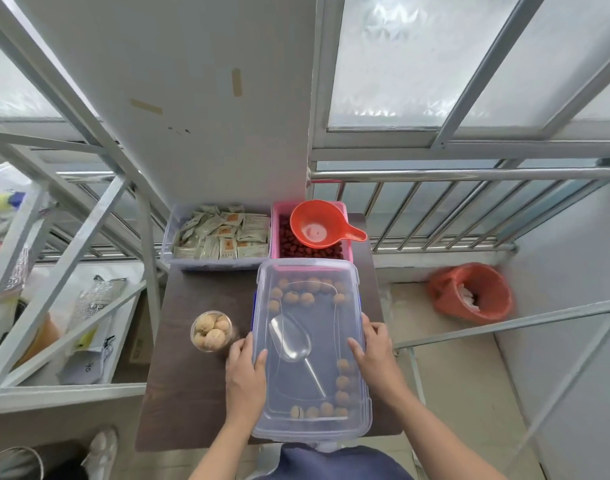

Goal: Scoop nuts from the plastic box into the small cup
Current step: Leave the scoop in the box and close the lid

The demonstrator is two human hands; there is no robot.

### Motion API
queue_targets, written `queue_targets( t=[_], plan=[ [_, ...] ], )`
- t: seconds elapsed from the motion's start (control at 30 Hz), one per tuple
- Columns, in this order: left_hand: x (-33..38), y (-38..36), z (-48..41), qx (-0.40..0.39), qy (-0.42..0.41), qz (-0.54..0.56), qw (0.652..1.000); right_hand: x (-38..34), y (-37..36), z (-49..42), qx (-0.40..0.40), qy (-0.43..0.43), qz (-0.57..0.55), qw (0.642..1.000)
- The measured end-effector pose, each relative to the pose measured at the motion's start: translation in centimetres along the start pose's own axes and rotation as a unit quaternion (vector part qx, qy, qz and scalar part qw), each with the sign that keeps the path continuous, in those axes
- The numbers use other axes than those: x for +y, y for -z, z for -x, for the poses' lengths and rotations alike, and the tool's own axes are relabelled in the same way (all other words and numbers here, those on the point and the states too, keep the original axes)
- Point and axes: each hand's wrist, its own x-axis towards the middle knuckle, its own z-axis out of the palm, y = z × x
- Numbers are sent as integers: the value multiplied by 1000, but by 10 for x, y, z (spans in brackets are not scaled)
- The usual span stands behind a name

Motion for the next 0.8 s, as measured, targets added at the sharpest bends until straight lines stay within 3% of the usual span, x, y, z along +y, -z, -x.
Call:
queue_targets(
  t=[0.37,0.47,0.53,0.63,0.7,0.8],
  plan=[
    [-13,9,-11,-43,-46,-105,992,8,-9,-5,-14,-47,-3,999],
    [-14,11,-17,-61,-22,-67,996,8,-9,-3,2,-45,-9,999],
    [-20,14,-23,-101,58,31,993,11,-12,-2,0,-62,-33,998],
    [-27,17,-25,-128,173,187,958,7,-13,3,-29,-138,-96,985],
    [-26,18,-21,-100,150,189,965,9,-12,4,-17,-142,-107,984],
    [-24,12,-13,-50,99,91,990,16,-6,4,27,-124,-100,987]
  ],
)
